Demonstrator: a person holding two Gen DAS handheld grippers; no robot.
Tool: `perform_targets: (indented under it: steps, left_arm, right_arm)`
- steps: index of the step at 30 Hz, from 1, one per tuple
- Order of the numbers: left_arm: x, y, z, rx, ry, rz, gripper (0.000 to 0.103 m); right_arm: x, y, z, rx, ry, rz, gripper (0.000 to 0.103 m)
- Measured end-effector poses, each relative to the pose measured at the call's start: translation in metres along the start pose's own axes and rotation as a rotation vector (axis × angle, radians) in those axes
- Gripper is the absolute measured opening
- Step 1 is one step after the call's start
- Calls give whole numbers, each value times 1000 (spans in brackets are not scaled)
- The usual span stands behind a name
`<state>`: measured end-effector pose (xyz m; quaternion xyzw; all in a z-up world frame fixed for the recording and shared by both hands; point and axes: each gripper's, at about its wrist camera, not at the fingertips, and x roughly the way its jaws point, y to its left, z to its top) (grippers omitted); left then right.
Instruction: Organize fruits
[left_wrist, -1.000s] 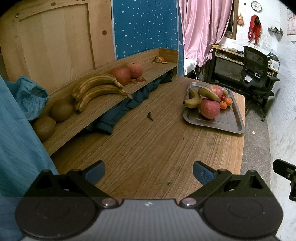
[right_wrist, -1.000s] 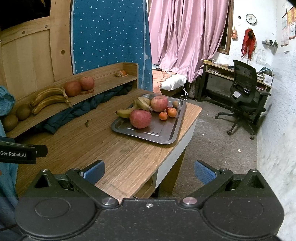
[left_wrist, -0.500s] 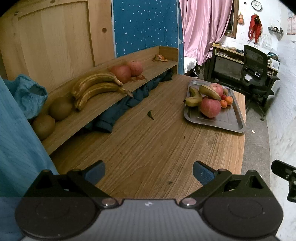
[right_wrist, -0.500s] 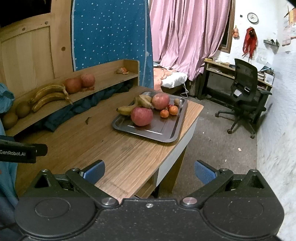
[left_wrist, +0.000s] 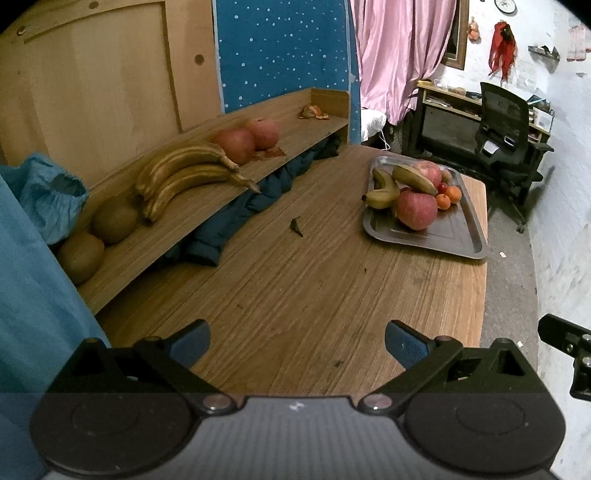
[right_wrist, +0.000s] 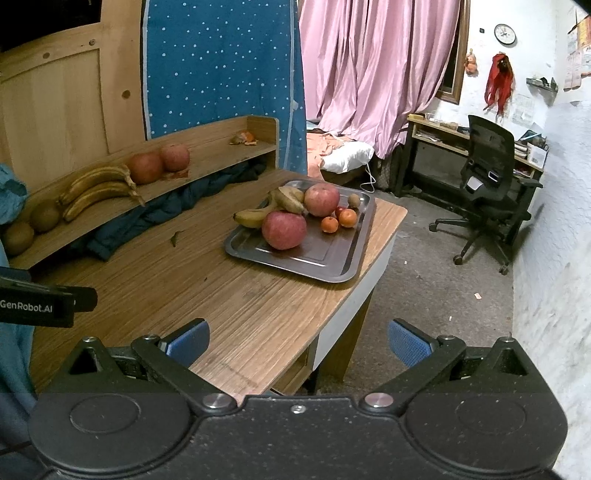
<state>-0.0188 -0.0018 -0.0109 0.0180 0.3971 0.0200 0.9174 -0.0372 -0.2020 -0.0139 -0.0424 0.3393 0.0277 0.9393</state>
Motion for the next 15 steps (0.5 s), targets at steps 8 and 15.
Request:
perform_targets:
  steps: [8, 15]
  left_arm:
    - [1, 0, 0, 5, 4, -3, 103]
    - [4, 3, 2, 0, 9, -2, 103]
  right_arm:
    - [0, 0, 0, -1, 1, 1, 102]
    - [1, 2, 2, -2, 5, -1, 102]
